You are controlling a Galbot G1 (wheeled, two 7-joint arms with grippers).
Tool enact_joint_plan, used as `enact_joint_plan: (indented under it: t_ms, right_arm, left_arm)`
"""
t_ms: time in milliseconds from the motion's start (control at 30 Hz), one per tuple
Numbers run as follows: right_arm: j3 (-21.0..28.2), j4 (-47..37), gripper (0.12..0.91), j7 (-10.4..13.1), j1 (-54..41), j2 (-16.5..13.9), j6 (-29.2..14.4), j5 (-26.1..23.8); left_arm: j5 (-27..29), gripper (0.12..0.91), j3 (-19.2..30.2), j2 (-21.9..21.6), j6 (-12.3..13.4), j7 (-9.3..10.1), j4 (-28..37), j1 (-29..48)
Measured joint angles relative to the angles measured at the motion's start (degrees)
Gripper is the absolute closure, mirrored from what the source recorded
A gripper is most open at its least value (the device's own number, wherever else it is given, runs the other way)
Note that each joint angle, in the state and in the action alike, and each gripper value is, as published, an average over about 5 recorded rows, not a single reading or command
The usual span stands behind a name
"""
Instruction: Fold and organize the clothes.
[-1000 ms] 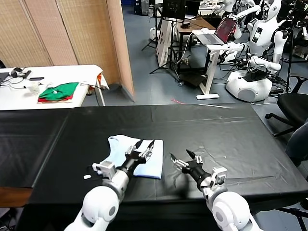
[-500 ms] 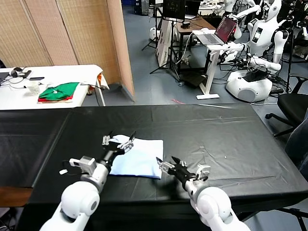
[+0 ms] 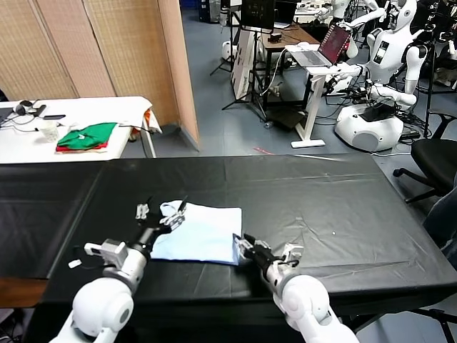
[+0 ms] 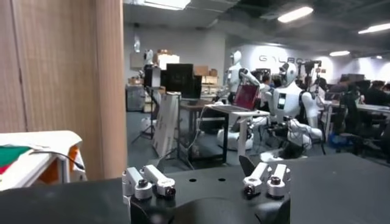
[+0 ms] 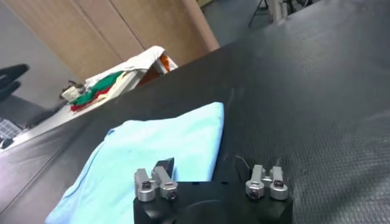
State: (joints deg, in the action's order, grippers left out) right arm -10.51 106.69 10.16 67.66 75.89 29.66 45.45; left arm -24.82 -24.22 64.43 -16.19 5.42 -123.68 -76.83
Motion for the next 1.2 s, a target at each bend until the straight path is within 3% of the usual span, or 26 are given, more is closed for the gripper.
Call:
enact_joint_plan:
  t_ms: [67, 167, 367, 600, 800, 933, 1033, 1200]
  right_arm:
    - [0.0, -0.3, 0.770, 0.0, -0.2, 0.3, 0.1, 0.0]
    - [-0.2, -0.3, 0.873, -0.2, -0.5, 0.4, 0.4, 0.0]
    - [-2.1, 1.5, 0.884, 0.2, -1.3, -1.0, 2.4, -0.5]
    - [-6.5, 4.3, 0.884, 2.6, -1.5, -5.2, 8.0, -6.8]
    - [-10.0, 3.1, 0.884, -1.0, -1.2, -7.7, 6.3, -15.6]
    - [-11.8, 2.1, 0.882, -3.7, -1.0, -8.7, 6.6, -17.3]
    - [-13.0, 2.6, 0.801, -4.5, -0.1, -9.5, 8.1, -16.8]
    - [-15.8, 5.9, 0.491, -3.1, 2.1, -11.1, 10.1, -14.0]
  left_arm:
    - [0.0, 0.123, -0.3, 0.0, 0.0, 0.09, -0.3, -0.4]
    - [0.2, 0.123, -0.8, 0.2, 0.0, 0.17, -0.5, -1.1]
    - [0.6, 0.123, -2.1, 0.7, 0.6, 0.24, -0.3, -2.6]
    - [1.1, 0.123, -3.1, 1.6, 1.7, 0.14, 0.6, -3.4]
    - [1.6, 0.123, -3.0, 2.5, 2.4, 0.12, 1.2, -3.6]
    - [2.0, 0.123, -2.8, 2.9, 2.8, 0.15, 1.8, -3.8]
    - [2.2, 0.123, -2.7, 3.2, 2.9, 0.35, 2.2, -3.9]
    - [2.2, 0.123, -2.1, 2.8, 3.3, 0.73, 2.1, -4.1]
